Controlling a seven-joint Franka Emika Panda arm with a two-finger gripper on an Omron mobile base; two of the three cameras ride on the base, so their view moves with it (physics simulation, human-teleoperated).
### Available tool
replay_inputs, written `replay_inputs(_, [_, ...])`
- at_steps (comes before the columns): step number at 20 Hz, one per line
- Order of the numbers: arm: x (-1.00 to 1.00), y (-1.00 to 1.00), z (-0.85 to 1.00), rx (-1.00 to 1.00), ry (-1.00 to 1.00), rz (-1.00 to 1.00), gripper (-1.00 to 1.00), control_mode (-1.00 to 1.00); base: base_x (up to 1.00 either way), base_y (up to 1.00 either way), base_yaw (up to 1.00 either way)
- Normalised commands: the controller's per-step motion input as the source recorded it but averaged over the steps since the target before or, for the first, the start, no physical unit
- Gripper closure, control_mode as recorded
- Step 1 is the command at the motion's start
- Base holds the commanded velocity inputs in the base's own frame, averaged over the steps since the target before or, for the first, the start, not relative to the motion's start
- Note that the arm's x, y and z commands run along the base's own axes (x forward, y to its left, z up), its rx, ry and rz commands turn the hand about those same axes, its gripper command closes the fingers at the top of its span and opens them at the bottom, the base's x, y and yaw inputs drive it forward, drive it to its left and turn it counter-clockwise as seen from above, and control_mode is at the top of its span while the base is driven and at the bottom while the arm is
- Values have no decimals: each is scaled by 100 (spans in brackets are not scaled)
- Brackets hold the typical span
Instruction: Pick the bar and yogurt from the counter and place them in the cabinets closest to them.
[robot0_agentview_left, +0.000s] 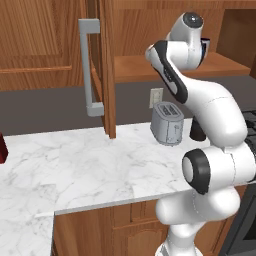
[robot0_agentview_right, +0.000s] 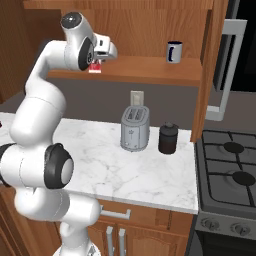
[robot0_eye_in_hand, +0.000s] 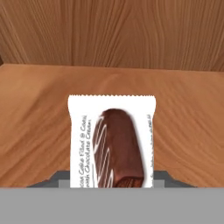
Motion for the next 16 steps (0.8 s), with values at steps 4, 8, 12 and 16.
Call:
replay_inputs(4, [42, 0, -6, 0, -1, 0, 100, -100, 0, 0, 0])
replay_inputs(8, [36, 0, -6, 0, -1, 0, 100, -100, 0, 0, 0])
replay_inputs(12, [30, 0, -6, 0, -1, 0, 100, -100, 0, 0, 0])
replay_inputs(16, [29, 0, -6, 0, -2, 0, 100, -100, 0, 0, 0])
